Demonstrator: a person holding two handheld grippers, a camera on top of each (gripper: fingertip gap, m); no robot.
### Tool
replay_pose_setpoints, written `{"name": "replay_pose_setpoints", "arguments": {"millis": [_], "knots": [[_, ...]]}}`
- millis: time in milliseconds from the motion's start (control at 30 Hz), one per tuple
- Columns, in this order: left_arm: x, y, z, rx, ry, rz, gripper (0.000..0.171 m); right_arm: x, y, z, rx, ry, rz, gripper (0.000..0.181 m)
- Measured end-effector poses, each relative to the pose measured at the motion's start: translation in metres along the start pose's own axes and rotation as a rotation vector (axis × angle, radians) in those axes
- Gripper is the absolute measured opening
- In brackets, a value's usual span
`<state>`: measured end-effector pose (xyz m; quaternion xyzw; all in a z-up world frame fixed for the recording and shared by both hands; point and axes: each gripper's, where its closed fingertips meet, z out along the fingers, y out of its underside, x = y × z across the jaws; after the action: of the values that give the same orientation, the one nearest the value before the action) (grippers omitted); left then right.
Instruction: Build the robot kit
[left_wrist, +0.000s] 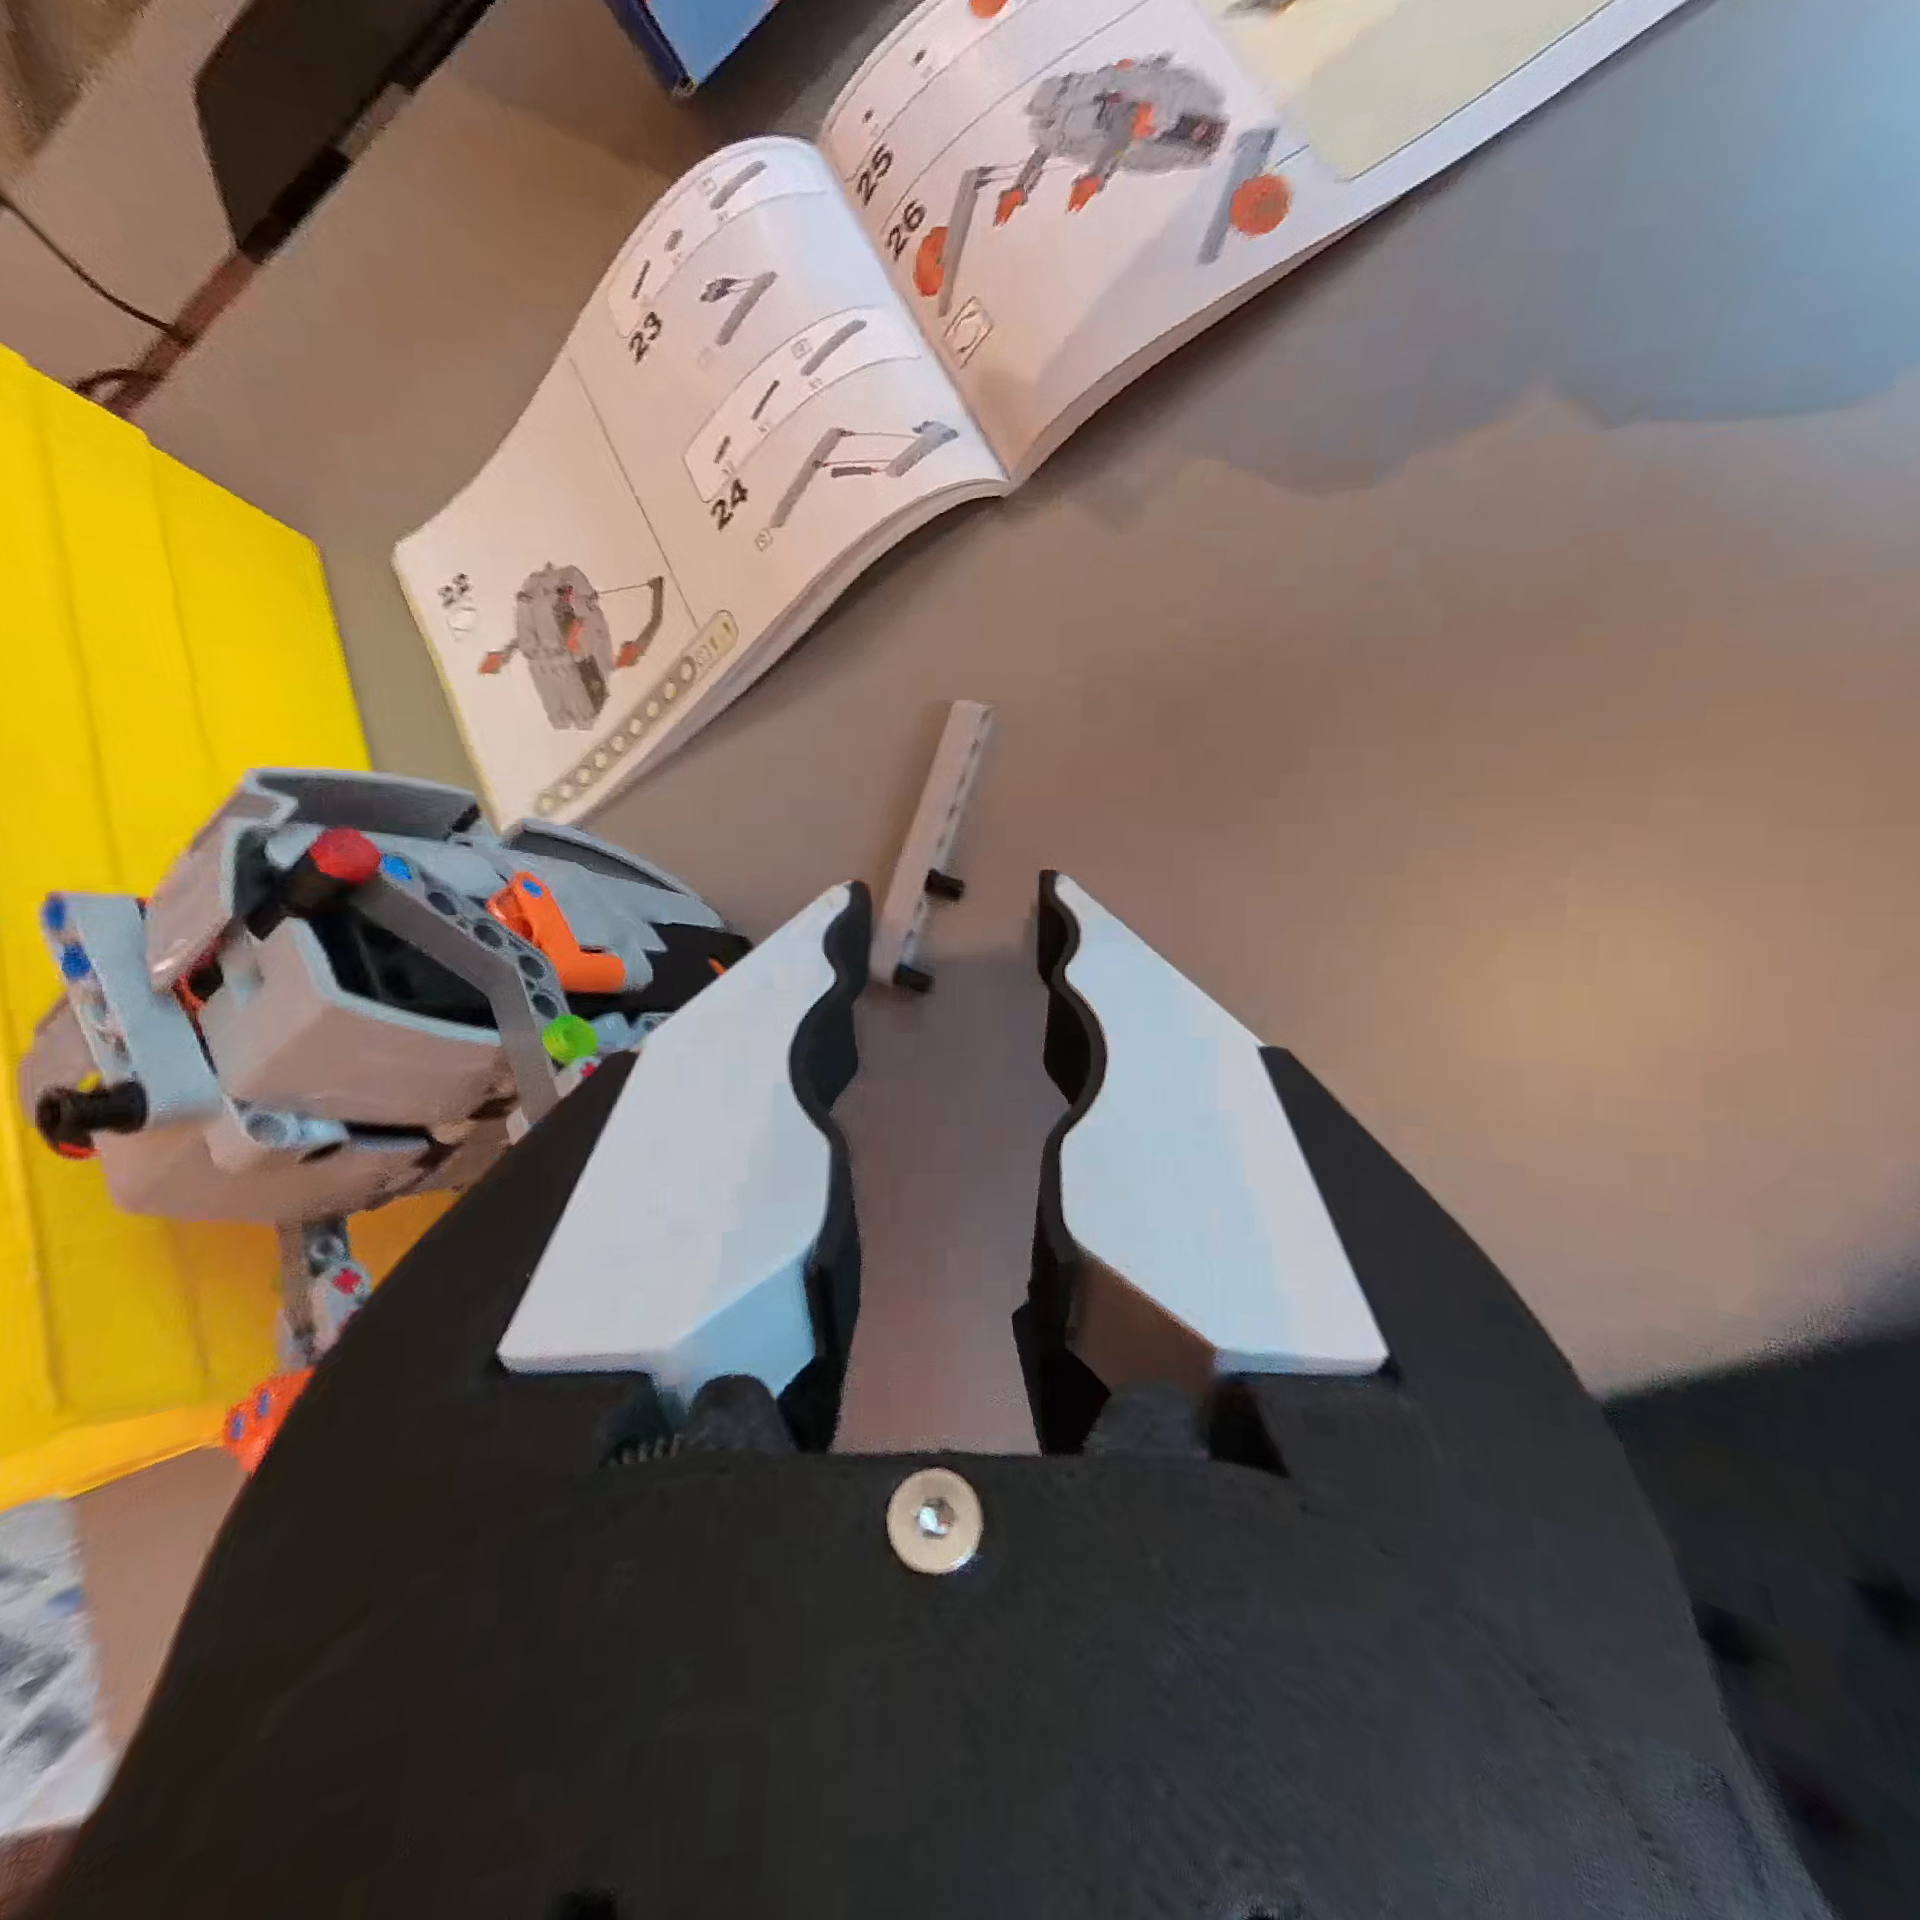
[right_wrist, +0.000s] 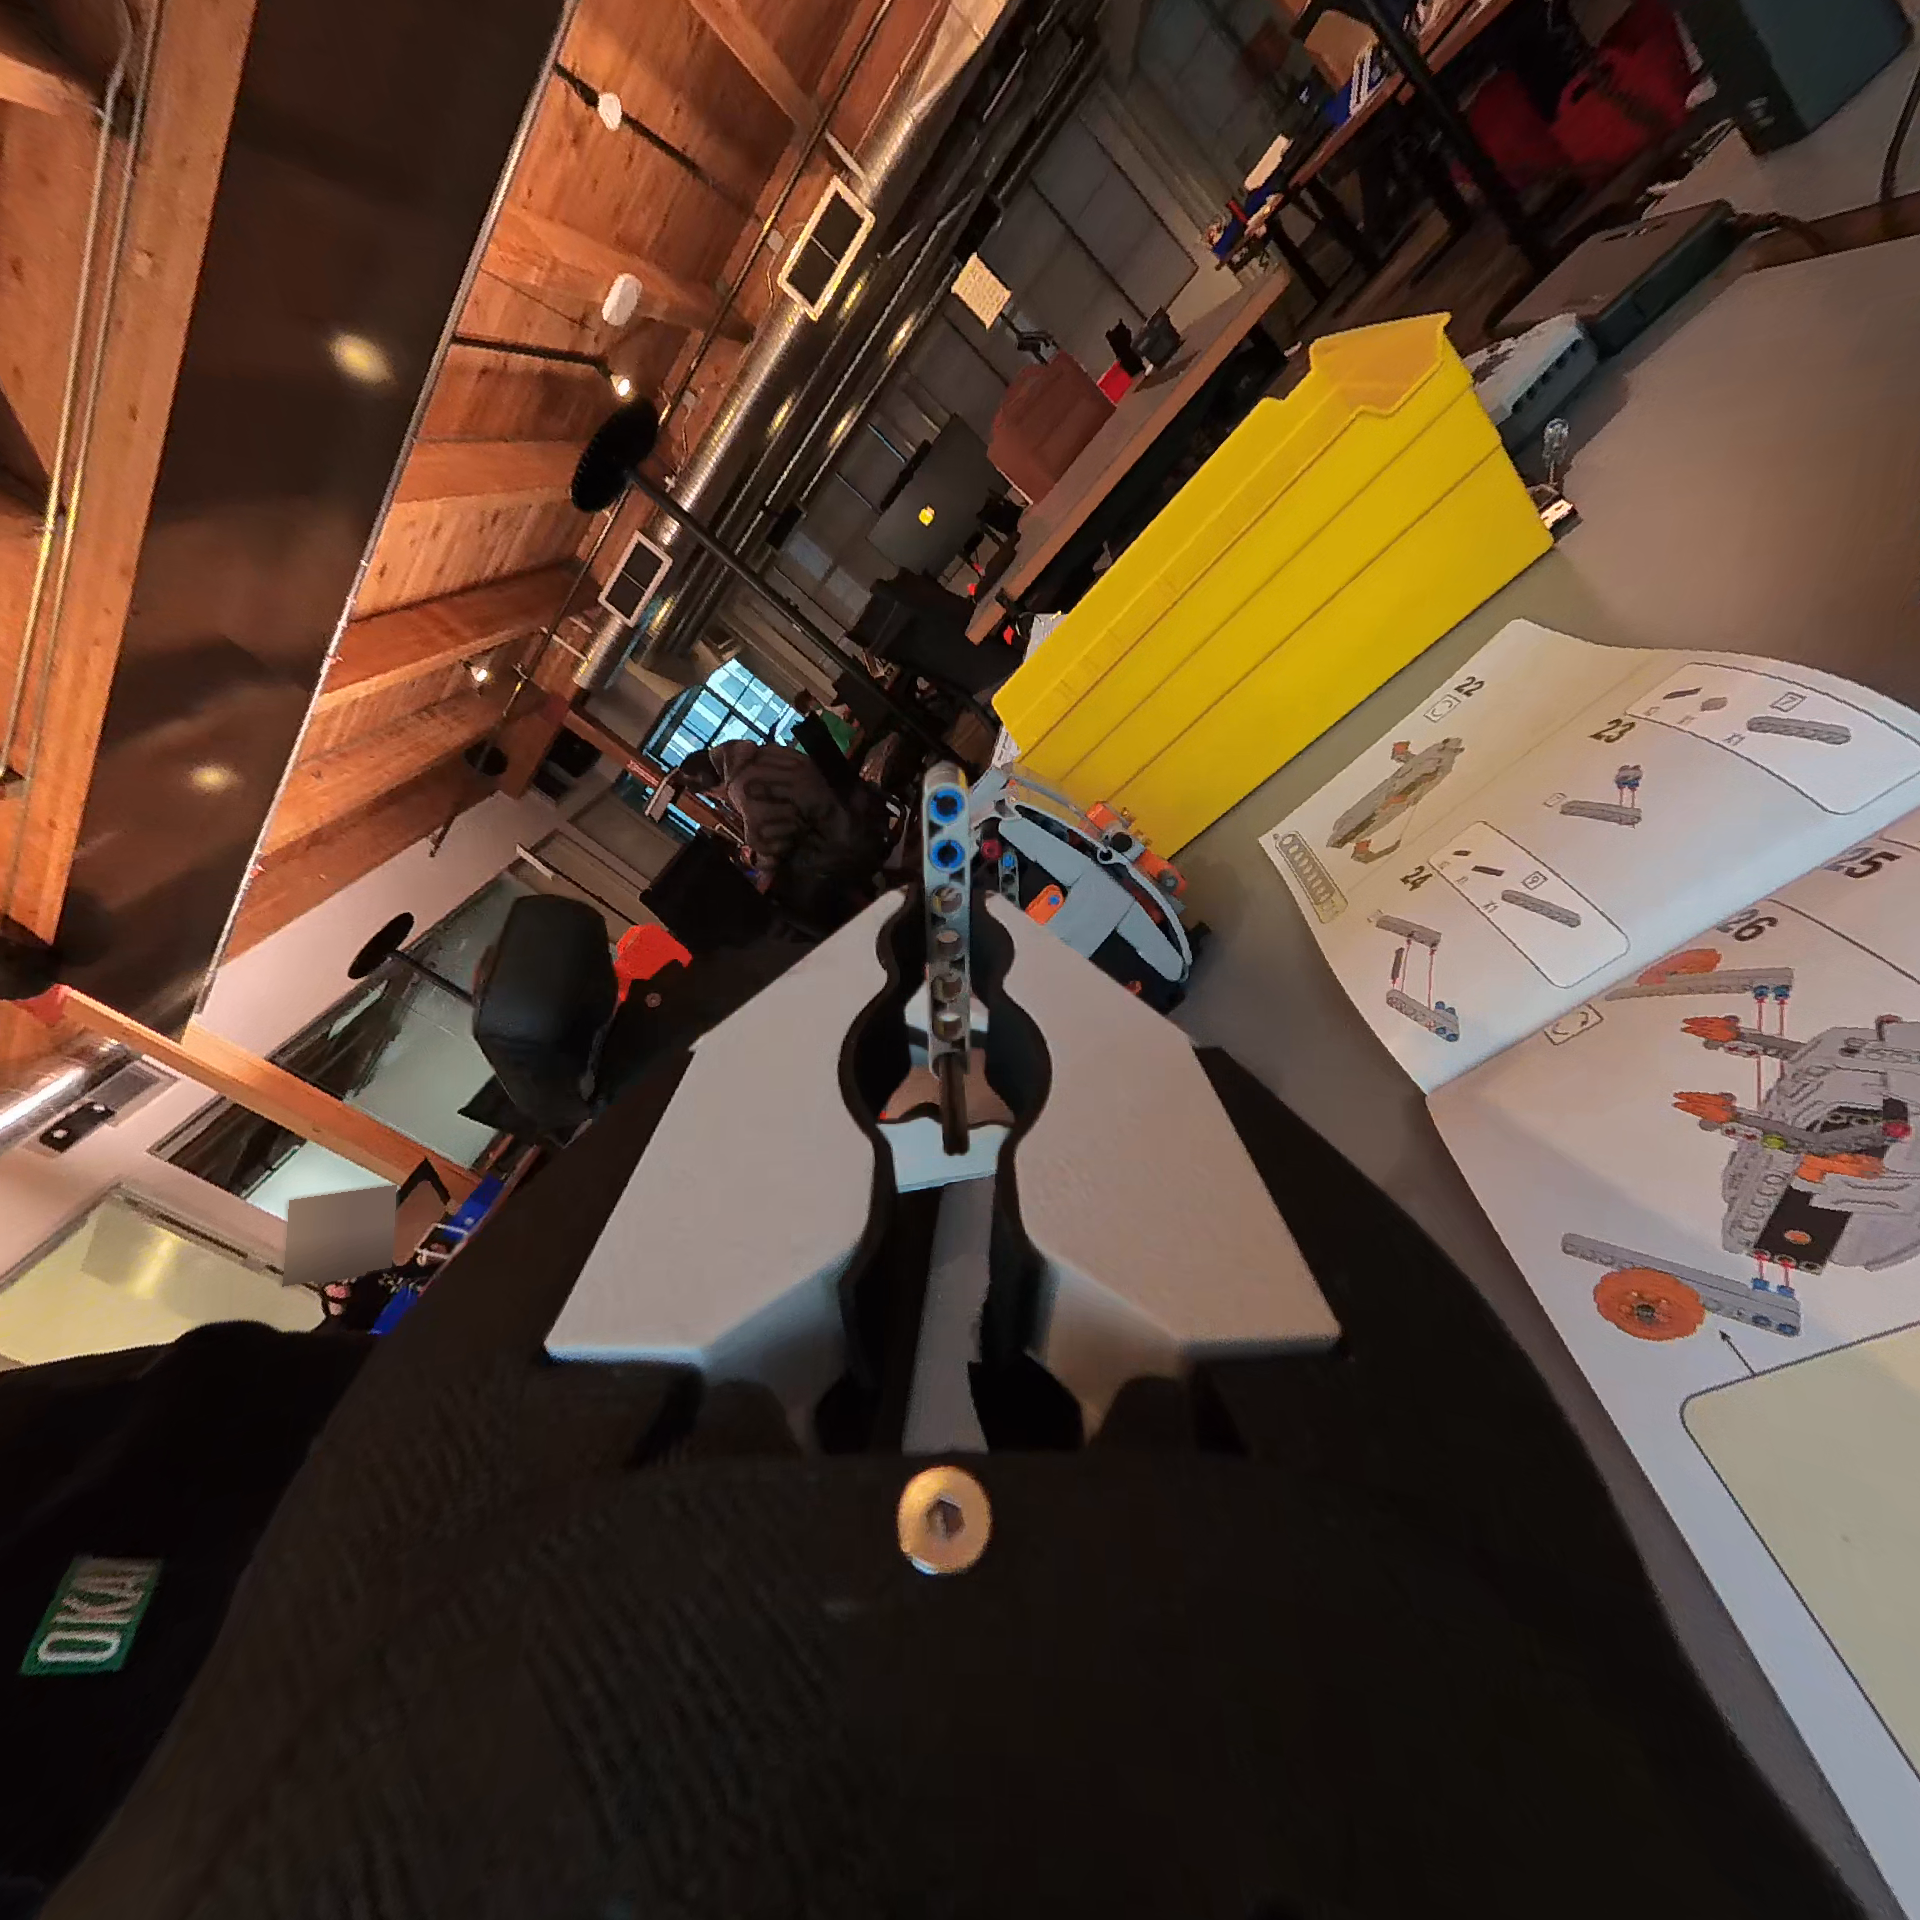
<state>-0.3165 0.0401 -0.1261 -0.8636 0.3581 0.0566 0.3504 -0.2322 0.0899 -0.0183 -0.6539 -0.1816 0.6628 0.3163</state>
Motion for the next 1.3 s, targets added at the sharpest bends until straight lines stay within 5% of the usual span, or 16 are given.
{"name": "replay_pose_setpoints", "arguments": {"millis": [267, 533, 733, 1300], "knots": [[0.013, -0.035, 0.016, -0.035, 0.001, 0.064, 0.024, 0.020, 0.012, -0.009, -0.113, 0.080, -0.028, 0.005], [0.007, -0.040, 0.036, -0.395, 0.204, 0.178, 0.021, 0.026, -0.009, -0.035, -0.063, 0.127, -0.047, 0.005], [0.007, -0.016, 0.044, -0.674, 0.336, 0.347, 0.027, 0.026, -0.016, -0.043, -0.067, 0.164, -0.084, 0.005], [0.007, -0.007, 0.059, -0.666, 0.385, 0.321, 0.024, 0.036, -0.018, -0.051, -0.074, 0.208, -0.114, 0.005]]}}
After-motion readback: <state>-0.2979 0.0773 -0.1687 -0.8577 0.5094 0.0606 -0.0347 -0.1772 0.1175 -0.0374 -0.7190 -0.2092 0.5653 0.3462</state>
